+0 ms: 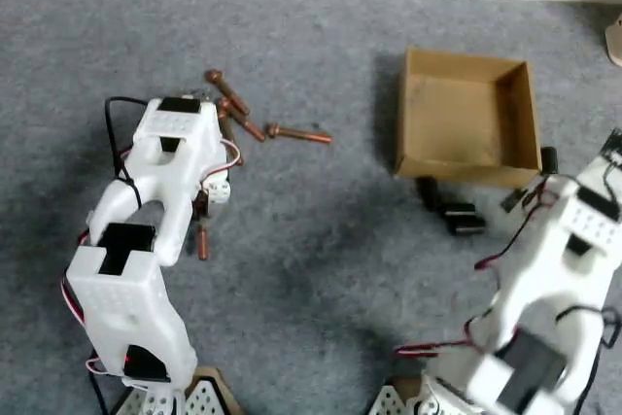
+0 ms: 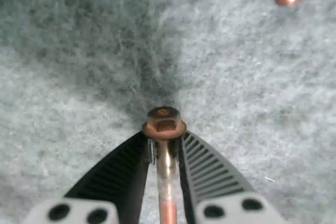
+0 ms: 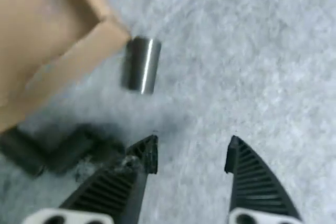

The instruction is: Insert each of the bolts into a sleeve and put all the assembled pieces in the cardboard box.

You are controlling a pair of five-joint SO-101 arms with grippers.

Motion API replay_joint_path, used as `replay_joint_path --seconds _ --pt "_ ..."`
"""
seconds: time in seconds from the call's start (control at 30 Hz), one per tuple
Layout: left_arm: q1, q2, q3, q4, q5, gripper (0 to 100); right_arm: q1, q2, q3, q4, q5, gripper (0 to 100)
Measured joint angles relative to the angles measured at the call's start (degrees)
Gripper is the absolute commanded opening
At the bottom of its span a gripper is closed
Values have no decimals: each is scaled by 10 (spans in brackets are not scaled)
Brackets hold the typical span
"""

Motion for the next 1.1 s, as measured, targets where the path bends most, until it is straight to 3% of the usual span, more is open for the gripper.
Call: replay_joint_path --seconds 0.27,0.43,0.8,1.1 --pt "0 0 0 0 0 5 5 162 -139 -1 0 217" --pt "0 0 0 0 0 5 5 219 -207 3 -42 217" --pt "0 0 0 0 0 5 -56 316 -375 164 -65 217" --pt "0 0 0 0 0 5 -63 419 -477 174 -94 217"
